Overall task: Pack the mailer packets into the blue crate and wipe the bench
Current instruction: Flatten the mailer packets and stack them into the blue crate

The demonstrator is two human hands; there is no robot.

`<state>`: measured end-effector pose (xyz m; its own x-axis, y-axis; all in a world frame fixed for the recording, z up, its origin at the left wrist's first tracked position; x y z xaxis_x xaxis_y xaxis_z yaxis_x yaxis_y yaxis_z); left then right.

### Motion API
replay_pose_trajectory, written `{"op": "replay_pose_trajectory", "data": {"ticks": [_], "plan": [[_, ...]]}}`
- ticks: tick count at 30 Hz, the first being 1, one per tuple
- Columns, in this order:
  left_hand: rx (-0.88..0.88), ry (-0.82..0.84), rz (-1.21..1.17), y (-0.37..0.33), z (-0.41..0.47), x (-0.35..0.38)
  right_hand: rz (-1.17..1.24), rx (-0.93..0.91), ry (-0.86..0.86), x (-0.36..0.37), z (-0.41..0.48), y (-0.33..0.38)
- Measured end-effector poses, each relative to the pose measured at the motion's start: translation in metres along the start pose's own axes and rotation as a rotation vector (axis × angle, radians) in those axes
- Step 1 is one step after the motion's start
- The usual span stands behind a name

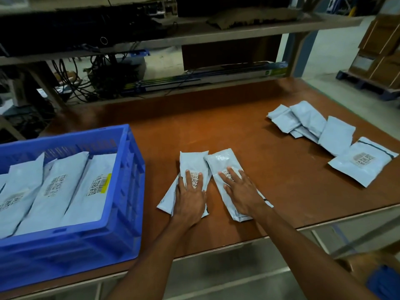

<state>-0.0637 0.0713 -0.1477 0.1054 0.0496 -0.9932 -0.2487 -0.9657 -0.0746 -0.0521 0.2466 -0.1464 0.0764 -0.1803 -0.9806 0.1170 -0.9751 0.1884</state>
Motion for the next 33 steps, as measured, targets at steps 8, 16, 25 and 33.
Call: {"op": "replay_pose_trajectory", "data": {"ticks": [8, 16, 25, 33], "plan": [[-0.002, -0.059, -0.01, 0.003, -0.019, -0.053, 0.203, 0.022, -0.179, -0.041, 0.0, 0.01], [-0.056, -0.463, -0.069, 0.049, -0.053, -0.242, 0.364, -0.182, -0.514, -0.201, 0.01, 0.133], [-0.101, -0.362, 0.078, 0.256, -0.123, -0.268, 0.403, -0.432, -0.48, -0.226, 0.025, 0.367], [-0.153, 0.066, 0.016, 0.326, -0.106, -0.176, -0.026, -0.163, -0.132, -0.133, 0.041, 0.422]]}}
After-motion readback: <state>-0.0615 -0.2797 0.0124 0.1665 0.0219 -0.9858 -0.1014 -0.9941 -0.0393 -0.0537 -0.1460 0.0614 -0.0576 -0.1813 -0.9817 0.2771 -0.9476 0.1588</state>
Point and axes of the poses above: each hand's wrist, its own z-axis towards the middle knuckle, its own x-axis out of the palm, y = z × x, the point moved 8 cm from there along z, towards the middle knuckle, and after that the axes turned 2 degrees about y, right-handed, at the moved point
